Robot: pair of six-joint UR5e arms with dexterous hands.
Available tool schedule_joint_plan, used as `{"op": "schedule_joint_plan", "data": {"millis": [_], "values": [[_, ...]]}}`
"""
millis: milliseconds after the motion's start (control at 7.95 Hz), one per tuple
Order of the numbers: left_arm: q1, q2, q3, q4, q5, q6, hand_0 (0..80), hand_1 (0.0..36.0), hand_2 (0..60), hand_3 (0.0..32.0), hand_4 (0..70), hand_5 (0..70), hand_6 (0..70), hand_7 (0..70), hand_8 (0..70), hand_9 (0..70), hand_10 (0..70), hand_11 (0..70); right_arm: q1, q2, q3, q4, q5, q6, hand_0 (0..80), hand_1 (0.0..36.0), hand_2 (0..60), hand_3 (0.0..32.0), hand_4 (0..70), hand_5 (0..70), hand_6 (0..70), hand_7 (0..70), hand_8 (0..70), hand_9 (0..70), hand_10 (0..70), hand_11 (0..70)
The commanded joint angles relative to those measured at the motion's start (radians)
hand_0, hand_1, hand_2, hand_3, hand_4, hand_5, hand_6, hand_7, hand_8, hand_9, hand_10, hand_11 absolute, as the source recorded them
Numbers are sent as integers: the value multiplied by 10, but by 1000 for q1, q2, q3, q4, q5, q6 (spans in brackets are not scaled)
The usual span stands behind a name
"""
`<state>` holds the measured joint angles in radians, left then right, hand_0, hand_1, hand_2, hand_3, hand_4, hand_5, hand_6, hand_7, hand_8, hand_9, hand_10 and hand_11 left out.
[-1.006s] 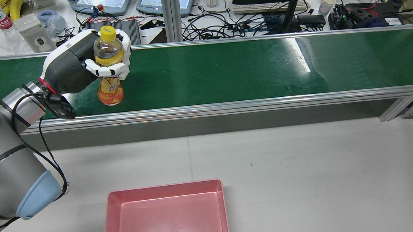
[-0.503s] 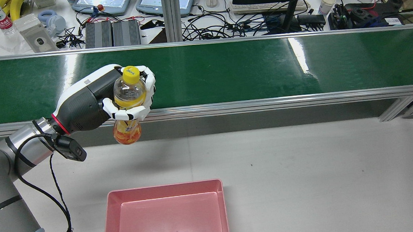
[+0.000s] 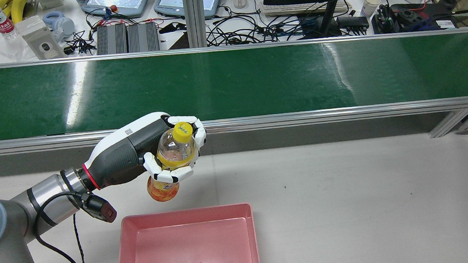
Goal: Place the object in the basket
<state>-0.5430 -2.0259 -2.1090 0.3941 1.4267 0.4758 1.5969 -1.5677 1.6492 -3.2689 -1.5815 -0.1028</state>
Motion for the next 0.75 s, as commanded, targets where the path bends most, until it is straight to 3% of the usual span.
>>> {"op": "schedule_joint_plan", "data": {"millis": [0,126,251,377,503,629], "values": [[40,41,-80,69,-2,29,555,253,600,0,367,700,437,698,600,700,700,700,0,0,0,0,0,0,0,0,0,0,0,0,0,0,0,0,0,0],[41,41,-88,83,0,29,548,213,476,0,368,700,393,657,546,700,700,700,0,0,0,0,0,0,0,0,0,0,0,0,0,0,0,0,0,0],[40,42,-100,83,0,29,537,110,31,0,300,700,233,466,386,552,547,700,0,0,0,0,0,0,0,0,0,0,0,0,0,0,0,0,0,0],[35,59,-130,83,3,29,514,14,0,0,269,601,146,330,254,382,407,576,0,0,0,0,0,0,0,0,0,0,0,0,0,0,0,0,0,0],[44,147,-210,78,0,29,513,0,0,0,224,424,87,188,167,246,294,426,0,0,0,0,0,0,0,0,0,0,0,0,0,0,0,0,0,0],[46,165,-224,57,-2,29,508,0,0,0,200,306,45,78,89,127,196,289,0,0,0,0,0,0,0,0,0,0,0,0,0,0,0,0,0,0]]}}
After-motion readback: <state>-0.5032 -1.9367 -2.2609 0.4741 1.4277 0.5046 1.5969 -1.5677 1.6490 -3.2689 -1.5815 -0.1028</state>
